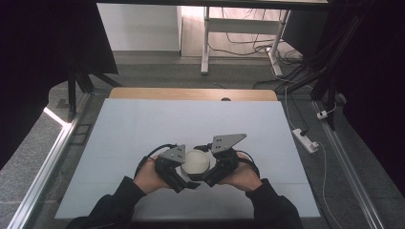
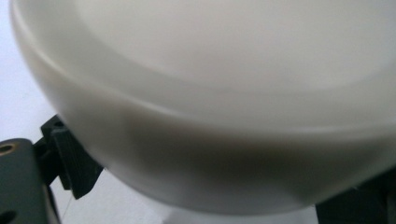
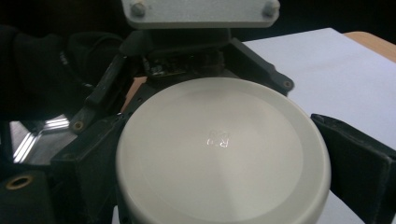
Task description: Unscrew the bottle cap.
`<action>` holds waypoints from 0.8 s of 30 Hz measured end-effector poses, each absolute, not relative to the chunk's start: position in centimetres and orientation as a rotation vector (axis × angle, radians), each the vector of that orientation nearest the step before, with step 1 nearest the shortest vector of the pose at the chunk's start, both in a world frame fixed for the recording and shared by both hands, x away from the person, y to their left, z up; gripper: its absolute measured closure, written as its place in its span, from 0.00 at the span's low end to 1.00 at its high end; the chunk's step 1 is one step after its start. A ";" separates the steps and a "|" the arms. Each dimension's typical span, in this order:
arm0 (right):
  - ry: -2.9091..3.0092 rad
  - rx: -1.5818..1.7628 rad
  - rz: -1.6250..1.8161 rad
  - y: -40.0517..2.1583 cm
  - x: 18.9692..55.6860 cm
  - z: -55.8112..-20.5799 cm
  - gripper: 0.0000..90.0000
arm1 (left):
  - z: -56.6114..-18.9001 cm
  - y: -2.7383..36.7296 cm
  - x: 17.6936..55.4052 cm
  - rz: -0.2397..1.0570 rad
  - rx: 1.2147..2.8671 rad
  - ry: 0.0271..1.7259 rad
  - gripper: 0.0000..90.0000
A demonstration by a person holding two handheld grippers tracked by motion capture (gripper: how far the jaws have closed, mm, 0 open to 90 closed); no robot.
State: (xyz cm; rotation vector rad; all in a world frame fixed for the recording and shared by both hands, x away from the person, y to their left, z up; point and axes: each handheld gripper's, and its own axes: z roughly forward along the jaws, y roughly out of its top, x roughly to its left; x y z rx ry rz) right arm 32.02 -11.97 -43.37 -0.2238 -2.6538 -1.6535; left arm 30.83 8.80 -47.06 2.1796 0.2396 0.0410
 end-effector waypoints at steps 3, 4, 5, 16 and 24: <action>-2.662 -0.355 -1.711 -11.7 31.9 -43.2 0.00 | -46.9 9.0 30.9 0.088 2.169 0.296 0.08; -2.667 -0.378 -1.725 -11.7 31.8 -43.1 0.00 | -46.8 9.0 30.8 0.105 2.170 0.317 0.08; -2.675 -0.404 -1.732 -11.7 31.8 -42.9 0.00 | -46.8 9.1 30.8 0.123 2.172 0.333 0.08; -2.815 -0.610 -1.723 -10.4 30.8 -43.1 0.03 | -46.6 8.4 30.4 0.221 2.174 0.464 0.08; -2.785 -0.588 -1.699 -10.5 30.9 -43.2 0.08 | -46.7 8.6 30.6 0.173 2.176 0.405 0.08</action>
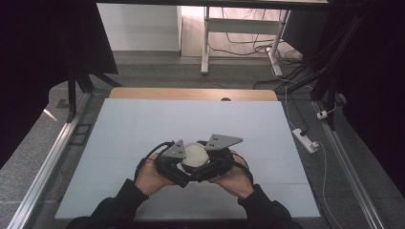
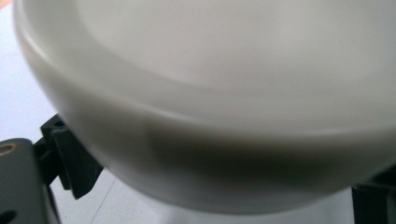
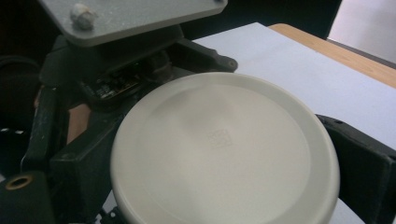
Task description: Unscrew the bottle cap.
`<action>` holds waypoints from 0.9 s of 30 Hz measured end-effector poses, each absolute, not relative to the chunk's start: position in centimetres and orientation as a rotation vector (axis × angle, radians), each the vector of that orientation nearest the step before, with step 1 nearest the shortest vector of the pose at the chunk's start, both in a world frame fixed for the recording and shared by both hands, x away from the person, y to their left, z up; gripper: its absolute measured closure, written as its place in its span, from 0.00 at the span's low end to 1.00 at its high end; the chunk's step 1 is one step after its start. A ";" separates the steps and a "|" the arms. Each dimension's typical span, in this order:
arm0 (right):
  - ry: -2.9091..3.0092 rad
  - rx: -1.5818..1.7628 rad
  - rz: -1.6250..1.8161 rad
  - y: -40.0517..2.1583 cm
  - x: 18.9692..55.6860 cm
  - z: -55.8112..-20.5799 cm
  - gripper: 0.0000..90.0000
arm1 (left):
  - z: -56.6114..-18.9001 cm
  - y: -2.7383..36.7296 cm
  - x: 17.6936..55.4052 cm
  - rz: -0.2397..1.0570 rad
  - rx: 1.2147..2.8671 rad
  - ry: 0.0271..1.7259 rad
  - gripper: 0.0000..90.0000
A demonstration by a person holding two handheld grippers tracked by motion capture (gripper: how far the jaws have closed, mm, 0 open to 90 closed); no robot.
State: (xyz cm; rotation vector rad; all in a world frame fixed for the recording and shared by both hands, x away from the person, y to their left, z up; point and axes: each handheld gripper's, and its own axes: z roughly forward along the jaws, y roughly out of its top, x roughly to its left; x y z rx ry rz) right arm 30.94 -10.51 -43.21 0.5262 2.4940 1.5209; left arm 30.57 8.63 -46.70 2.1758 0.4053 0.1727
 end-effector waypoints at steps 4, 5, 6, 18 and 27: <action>2.545 0.476 1.542 -10.7 31.2 -43.3 0.08 | -46.9 8.8 30.8 0.119 2.185 0.341 0.08; 2.561 0.459 1.550 -10.8 31.2 -43.3 0.08 | -46.9 8.9 30.8 0.108 2.183 0.320 0.08; 2.572 0.440 1.557 -10.8 31.3 -43.3 0.08 | -47.0 9.0 30.9 0.097 2.186 0.300 0.08; 2.621 0.336 1.599 -11.0 31.2 -43.1 0.08 | -47.0 9.2 30.9 0.052 2.198 0.218 0.08; 2.617 0.322 1.591 -11.1 31.1 -42.9 0.08 | -46.9 9.2 30.8 0.056 2.197 0.209 0.08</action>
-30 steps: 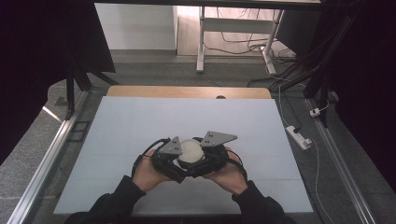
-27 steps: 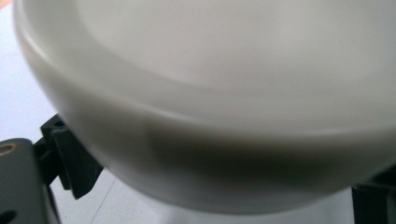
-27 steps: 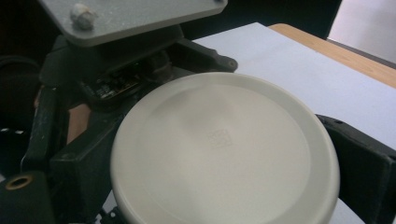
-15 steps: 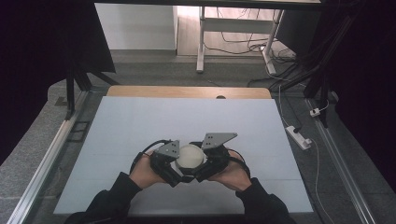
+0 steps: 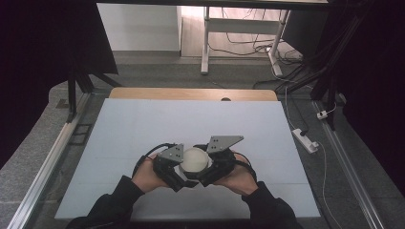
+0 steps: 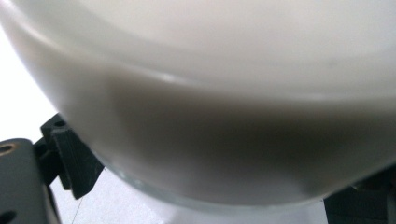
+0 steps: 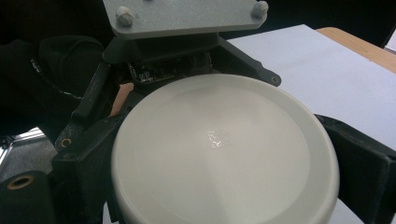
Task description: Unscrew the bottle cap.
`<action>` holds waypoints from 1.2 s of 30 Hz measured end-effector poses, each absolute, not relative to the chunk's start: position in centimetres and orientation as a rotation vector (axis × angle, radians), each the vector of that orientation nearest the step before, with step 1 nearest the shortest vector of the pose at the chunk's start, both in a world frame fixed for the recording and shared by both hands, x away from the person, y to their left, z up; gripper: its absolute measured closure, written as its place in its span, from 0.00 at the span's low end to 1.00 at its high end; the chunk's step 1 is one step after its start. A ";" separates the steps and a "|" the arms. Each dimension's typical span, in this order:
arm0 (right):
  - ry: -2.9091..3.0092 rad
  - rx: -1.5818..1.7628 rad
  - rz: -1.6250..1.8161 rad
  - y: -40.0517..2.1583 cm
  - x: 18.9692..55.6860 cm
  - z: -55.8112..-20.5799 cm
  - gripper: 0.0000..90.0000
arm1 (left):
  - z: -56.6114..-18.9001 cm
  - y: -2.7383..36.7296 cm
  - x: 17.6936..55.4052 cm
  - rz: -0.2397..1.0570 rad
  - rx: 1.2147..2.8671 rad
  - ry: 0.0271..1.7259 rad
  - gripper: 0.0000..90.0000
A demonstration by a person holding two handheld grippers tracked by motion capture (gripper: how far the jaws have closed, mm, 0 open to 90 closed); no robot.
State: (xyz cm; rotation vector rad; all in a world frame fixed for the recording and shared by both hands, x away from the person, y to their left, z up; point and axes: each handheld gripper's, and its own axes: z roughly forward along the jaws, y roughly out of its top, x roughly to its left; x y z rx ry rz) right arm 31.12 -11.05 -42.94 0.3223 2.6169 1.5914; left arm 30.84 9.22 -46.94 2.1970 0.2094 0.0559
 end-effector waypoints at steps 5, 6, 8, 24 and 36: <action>2.621 0.302 1.597 -11.0 31.0 -42.9 0.08 | -46.9 9.3 30.8 0.049 2.197 0.185 0.08; 2.623 0.292 1.596 -11.0 31.0 -42.9 0.08 | -46.9 9.3 30.8 0.045 2.198 0.178 0.08; 2.627 0.274 1.599 -11.0 31.0 -42.8 0.08 | -46.8 9.4 30.8 0.034 2.197 0.159 0.09; 2.682 0.122 1.661 -11.0 30.6 -42.8 0.08 | -46.8 9.7 30.7 -0.045 2.193 0.031 0.08; 2.476 0.416 1.603 -11.0 30.2 -41.9 0.00 | -46.7 10.0 31.3 0.121 2.164 0.316 0.08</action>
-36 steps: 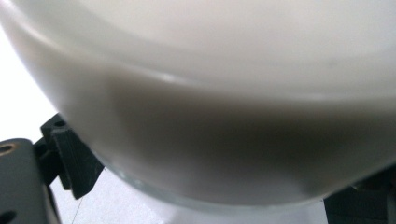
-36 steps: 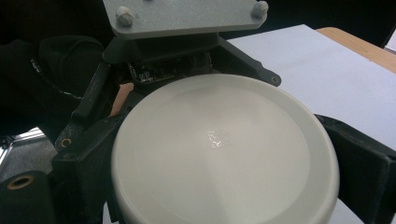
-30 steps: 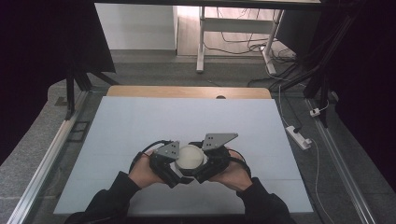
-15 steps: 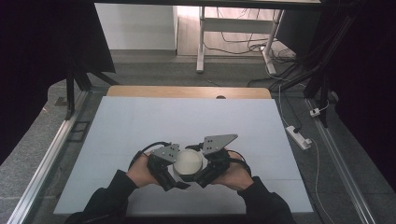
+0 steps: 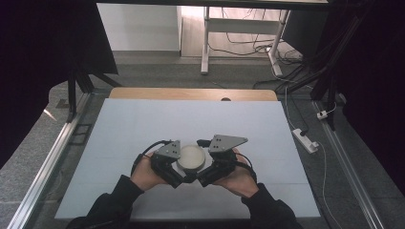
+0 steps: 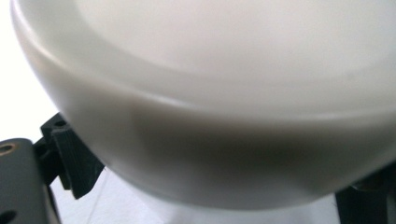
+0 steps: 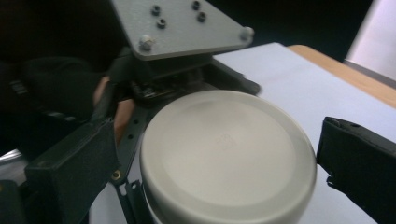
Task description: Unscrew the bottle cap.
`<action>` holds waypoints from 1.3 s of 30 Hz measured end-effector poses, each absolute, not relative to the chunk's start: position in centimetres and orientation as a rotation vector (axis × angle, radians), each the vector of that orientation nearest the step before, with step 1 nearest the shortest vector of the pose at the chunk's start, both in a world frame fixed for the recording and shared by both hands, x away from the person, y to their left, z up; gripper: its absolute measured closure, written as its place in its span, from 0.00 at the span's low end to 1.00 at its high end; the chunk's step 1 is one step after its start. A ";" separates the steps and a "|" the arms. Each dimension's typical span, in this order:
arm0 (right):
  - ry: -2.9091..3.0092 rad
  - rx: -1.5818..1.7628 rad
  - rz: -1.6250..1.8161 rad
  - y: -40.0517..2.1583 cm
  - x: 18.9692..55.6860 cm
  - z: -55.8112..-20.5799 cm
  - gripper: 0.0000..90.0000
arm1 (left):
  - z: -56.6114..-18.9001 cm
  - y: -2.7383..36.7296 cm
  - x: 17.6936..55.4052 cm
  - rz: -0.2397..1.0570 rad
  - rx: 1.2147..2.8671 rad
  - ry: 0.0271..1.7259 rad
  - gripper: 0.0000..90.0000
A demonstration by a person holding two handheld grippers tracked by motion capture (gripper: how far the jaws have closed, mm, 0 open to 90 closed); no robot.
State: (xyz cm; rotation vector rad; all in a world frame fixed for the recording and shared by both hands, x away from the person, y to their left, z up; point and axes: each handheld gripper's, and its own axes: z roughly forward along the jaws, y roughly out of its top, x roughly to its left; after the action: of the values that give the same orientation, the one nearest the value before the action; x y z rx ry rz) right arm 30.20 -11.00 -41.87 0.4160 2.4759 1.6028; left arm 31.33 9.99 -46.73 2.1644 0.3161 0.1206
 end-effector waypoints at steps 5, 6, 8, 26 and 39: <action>2.410 0.560 1.536 -10.2 29.9 -42.2 0.00 | -46.4 9.5 31.0 0.196 2.157 0.424 0.08; 2.393 0.575 1.531 -10.1 29.8 -42.3 0.00 | -46.4 9.4 30.9 0.208 2.158 0.439 0.08; 2.370 0.603 1.519 -9.9 29.7 -42.4 0.01 | -46.3 9.2 30.8 0.220 2.157 0.454 0.09; 2.485 0.498 1.592 -10.9 30.6 -42.3 0.08 | -46.2 9.6 31.0 0.096 2.156 0.311 0.08; 2.510 0.376 1.634 -11.2 30.4 -42.1 0.08 | -46.4 9.9 31.1 0.051 2.175 0.222 0.08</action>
State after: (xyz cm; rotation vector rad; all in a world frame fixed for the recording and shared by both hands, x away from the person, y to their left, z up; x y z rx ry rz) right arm 30.40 -11.19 -42.07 0.3760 2.5102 1.6343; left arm 31.10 9.93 -46.36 2.1749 0.2216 0.0510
